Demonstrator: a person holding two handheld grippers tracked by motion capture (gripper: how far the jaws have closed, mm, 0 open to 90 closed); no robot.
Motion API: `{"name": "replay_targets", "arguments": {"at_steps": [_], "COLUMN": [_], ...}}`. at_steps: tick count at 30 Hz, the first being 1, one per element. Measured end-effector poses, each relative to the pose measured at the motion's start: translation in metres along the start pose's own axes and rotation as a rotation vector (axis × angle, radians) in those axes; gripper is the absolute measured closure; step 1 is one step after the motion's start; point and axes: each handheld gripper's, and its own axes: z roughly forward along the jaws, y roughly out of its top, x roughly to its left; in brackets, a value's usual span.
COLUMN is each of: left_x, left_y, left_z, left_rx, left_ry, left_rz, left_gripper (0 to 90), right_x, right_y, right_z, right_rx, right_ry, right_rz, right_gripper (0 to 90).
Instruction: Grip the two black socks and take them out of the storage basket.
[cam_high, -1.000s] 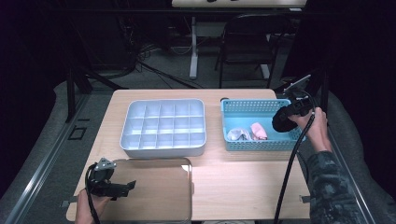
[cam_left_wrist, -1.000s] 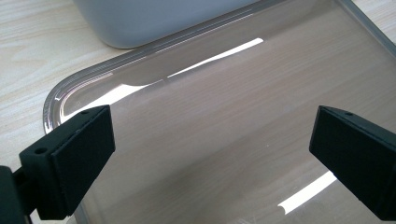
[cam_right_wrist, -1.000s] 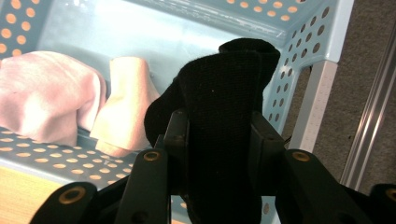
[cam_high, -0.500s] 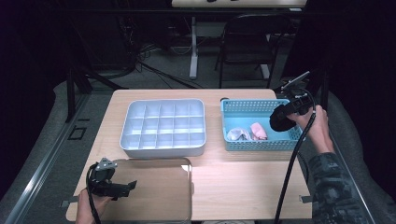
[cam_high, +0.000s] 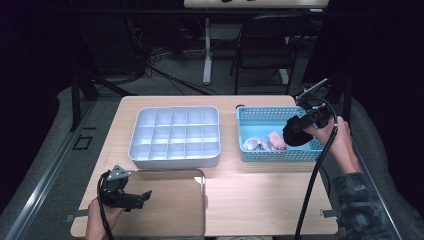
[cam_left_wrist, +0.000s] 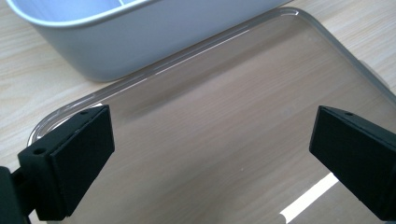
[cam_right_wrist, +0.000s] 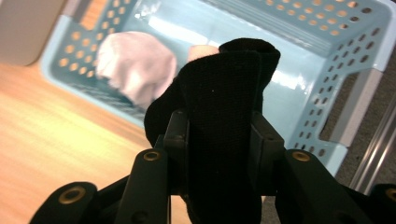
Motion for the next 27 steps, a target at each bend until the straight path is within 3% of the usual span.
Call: {"name": "replay_targets", "arguments": {"at_steps": [8, 16, 27], "left_x": [-0.003, -0.009, -0.015], "left_y": [0.005, 0.014, 0.022], "left_z": [0.003, 0.007, 0.015], "left_rx": [-0.011, -0.025, -0.038], "left_ry": [-0.004, -0.007, -0.014], "left_rz": [0.004, 0.023, 0.044], "left_gripper": [0.0, 0.0, 0.0], "right_x": [0.023, 0.043, 0.087], "right_y": [-0.011, -0.026, -0.049], "right_z": [-0.008, -0.010, 0.004], "right_rx": [-0.010, -0.018, -0.029], "right_ry": [0.021, 0.072, 0.129], "right_rz": [-0.055, -0.103, -0.184], "right_gripper": [65.7, 65.7, 65.7]}}
